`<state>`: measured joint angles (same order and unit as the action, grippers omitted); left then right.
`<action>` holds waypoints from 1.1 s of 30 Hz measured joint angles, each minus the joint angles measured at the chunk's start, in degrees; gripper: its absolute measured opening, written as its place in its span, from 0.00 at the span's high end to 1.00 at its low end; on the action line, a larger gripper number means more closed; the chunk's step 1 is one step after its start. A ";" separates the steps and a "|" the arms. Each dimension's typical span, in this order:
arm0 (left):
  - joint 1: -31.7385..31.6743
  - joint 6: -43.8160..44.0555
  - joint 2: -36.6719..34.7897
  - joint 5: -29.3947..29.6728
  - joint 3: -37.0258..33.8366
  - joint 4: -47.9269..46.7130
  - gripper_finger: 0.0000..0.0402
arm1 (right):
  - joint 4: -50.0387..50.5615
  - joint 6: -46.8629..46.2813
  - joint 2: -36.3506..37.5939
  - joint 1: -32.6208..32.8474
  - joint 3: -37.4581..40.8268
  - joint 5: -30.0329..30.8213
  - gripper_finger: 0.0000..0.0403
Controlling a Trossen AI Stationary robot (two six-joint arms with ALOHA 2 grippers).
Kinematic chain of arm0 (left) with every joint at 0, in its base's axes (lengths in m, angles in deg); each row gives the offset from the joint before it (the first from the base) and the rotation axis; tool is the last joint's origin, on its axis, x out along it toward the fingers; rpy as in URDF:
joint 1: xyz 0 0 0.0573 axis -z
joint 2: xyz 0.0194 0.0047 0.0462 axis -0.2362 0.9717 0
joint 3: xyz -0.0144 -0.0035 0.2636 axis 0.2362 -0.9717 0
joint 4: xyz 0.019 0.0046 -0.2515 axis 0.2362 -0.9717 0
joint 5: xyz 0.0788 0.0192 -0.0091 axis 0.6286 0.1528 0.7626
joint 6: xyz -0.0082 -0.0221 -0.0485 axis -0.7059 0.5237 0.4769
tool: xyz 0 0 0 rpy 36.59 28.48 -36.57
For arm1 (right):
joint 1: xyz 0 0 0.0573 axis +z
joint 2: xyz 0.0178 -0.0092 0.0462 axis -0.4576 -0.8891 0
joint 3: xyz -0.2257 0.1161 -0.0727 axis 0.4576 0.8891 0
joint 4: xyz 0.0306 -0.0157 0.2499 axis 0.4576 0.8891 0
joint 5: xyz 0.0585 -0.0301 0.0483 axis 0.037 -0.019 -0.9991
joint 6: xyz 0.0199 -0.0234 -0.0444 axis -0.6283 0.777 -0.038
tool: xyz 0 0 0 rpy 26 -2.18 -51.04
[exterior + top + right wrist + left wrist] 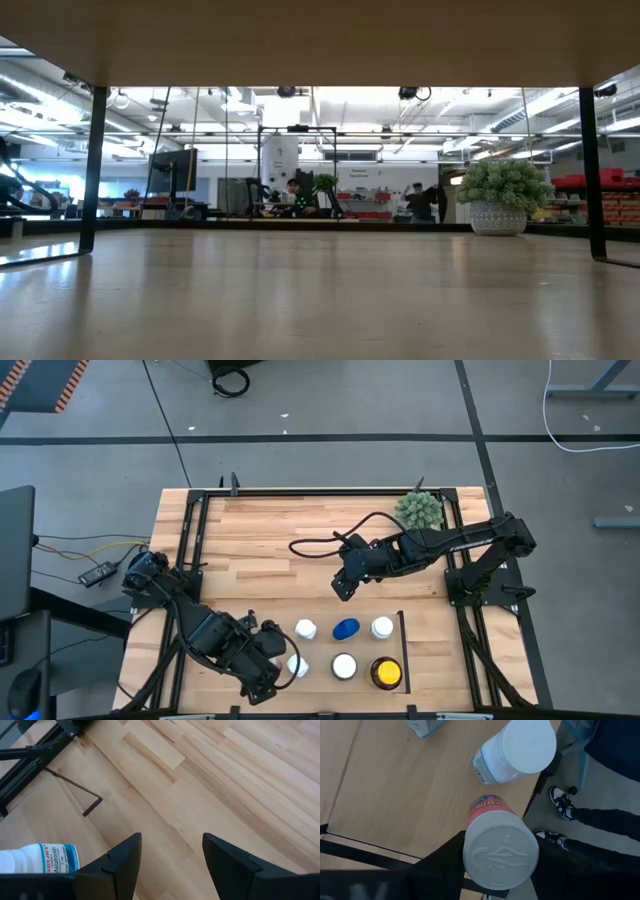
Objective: Pick and place medicine bottles onto shelf by color
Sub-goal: Put the pink medicine bottle on the shelf
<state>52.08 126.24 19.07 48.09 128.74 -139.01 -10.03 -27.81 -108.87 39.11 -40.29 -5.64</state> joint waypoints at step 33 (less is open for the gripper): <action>-0.15 -0.83 4.92 0.20 -0.07 -5.73 0.52 | 0.02 -0.72 0.00 0.02 0.00 -0.14 0.46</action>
<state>51.93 125.41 23.99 48.28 128.67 -144.74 -10.01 -28.52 -108.87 39.14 -40.29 -5.78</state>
